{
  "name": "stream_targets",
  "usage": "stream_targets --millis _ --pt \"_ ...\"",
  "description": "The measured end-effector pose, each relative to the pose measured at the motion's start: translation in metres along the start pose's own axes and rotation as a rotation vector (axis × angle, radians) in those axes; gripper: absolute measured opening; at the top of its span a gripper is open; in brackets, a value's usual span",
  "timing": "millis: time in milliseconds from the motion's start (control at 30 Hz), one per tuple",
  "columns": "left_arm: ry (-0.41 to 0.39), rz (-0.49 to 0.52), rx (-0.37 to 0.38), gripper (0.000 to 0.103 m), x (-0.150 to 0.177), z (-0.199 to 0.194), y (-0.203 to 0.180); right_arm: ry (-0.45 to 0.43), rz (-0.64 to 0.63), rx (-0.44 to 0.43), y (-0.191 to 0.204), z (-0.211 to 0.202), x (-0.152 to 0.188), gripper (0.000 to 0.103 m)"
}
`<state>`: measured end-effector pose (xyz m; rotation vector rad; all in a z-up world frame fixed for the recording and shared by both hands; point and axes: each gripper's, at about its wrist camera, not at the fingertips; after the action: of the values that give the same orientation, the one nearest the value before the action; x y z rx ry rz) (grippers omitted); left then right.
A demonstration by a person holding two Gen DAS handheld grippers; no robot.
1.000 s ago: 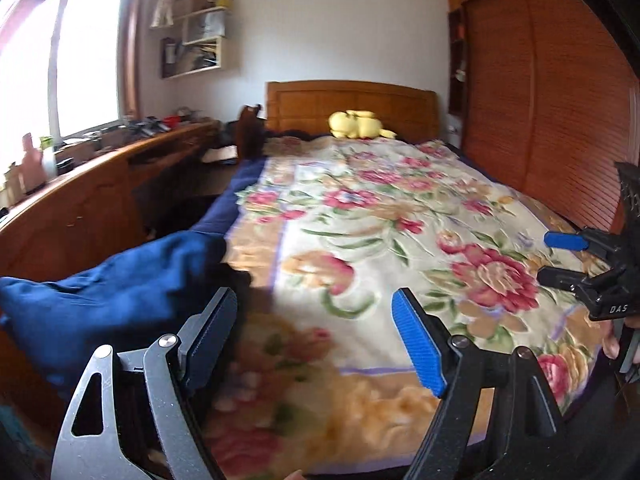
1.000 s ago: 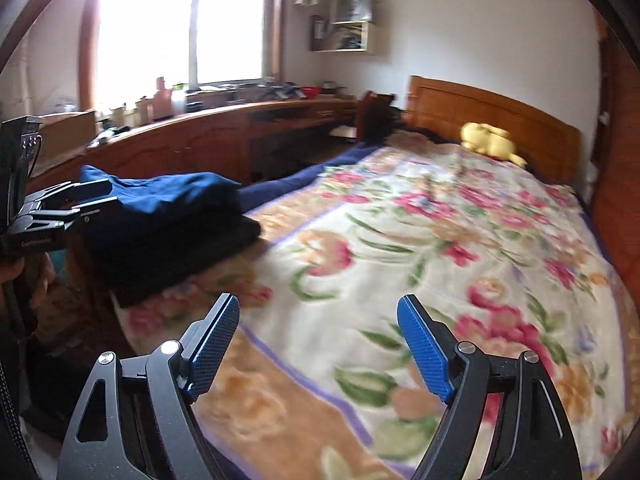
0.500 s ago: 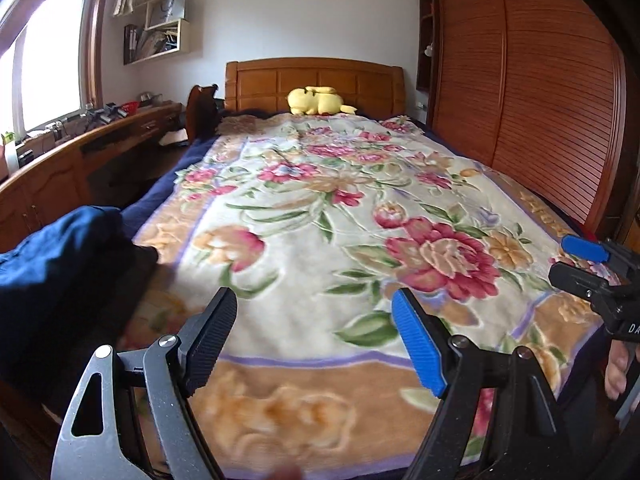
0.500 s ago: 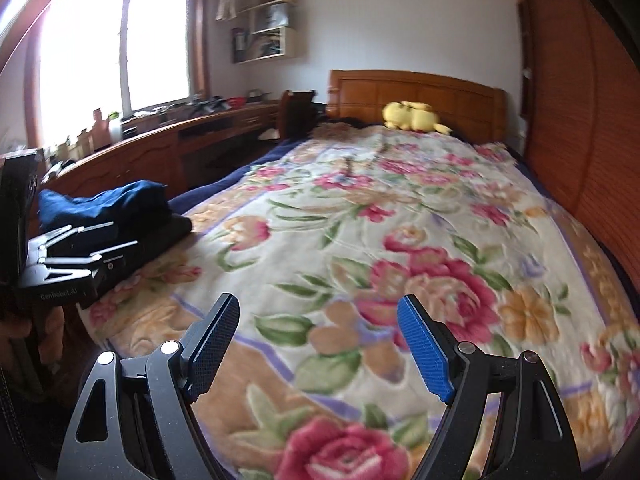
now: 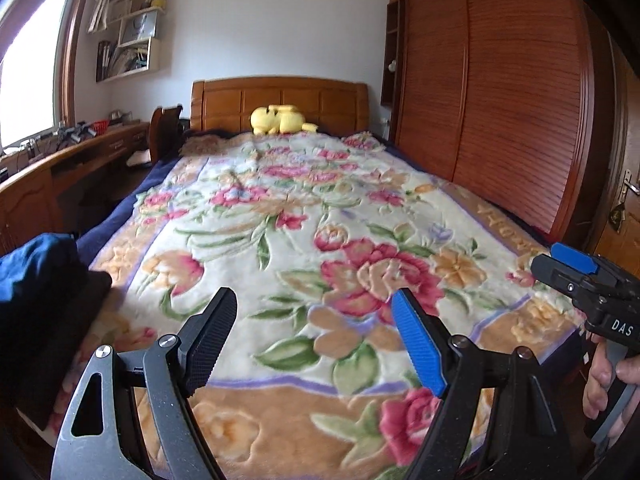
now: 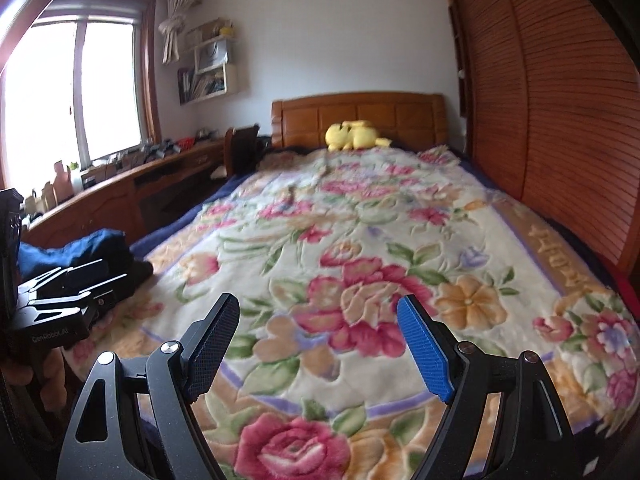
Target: Fold large clothes
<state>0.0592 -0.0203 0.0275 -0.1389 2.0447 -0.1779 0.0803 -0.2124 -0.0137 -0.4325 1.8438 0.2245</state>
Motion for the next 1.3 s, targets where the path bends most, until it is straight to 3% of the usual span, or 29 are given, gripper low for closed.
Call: stream_targets --millis 200,400,667,1300 --pt "-0.049 0.026 0.003 0.081 -0.009 -0.020 -0.012 -0.087 -0.014 0.046 0.018 -0.042 -0.002 0.083" --pt "-0.063 0.018 -0.009 0.081 -0.009 -0.027 -0.009 -0.113 -0.018 0.062 0.033 -0.060 0.003 0.083" --pt "-0.061 0.015 -0.025 0.081 -0.007 -0.024 -0.006 -0.099 -0.016 0.064 0.027 -0.038 0.005 0.083" --pt "-0.061 0.015 -0.023 0.081 -0.007 -0.025 -0.006 -0.088 -0.013 0.057 0.016 -0.040 0.001 0.083"
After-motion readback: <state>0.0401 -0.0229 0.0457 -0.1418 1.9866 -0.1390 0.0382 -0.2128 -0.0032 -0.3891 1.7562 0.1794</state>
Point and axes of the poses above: each gripper's, at about its wrist camera, not at the fingertips, and z roughly the way its jaws point, y to its left, x to its underside, and after that the axes turned 8 degrees about -z, right-handed
